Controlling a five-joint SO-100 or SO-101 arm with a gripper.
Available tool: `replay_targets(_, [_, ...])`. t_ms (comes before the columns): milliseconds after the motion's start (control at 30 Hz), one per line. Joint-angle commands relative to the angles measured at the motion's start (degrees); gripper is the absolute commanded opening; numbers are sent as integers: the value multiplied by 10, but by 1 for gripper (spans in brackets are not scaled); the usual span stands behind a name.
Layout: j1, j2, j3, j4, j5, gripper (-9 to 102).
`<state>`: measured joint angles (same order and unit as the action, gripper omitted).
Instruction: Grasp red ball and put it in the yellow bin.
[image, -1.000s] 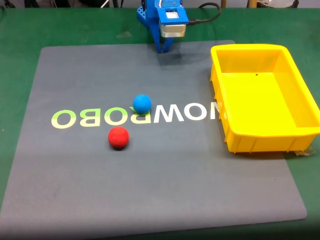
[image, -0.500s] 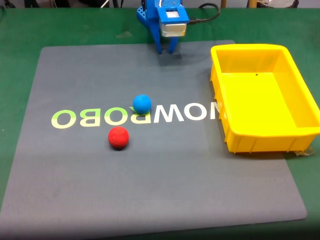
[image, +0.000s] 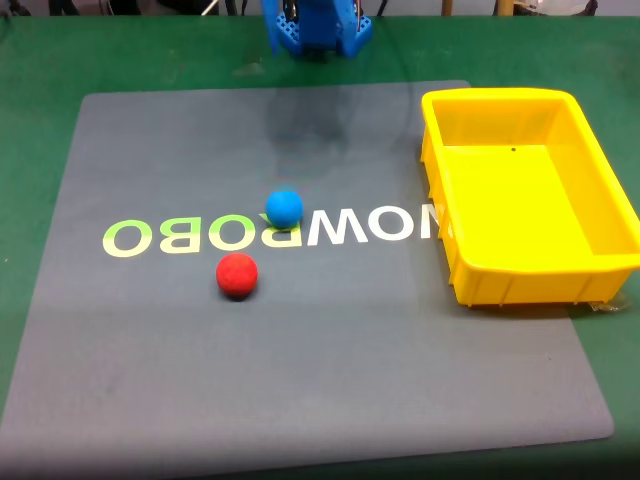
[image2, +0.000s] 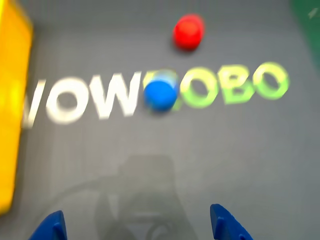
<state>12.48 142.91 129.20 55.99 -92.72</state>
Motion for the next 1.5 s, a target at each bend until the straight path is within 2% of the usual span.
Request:
replay_targets(0, [30, -183, -127, -79, 2, 33])
replay_targets(100, [45, -298, -193, -119, -11, 33])
replay_targets(433, [58, -564, -405, -128, 4, 33])
replay_targets(800, [52, -720, -543, -125, 15, 33])
replay_targets(1467, [43, -907, -758, -108, 22, 33])
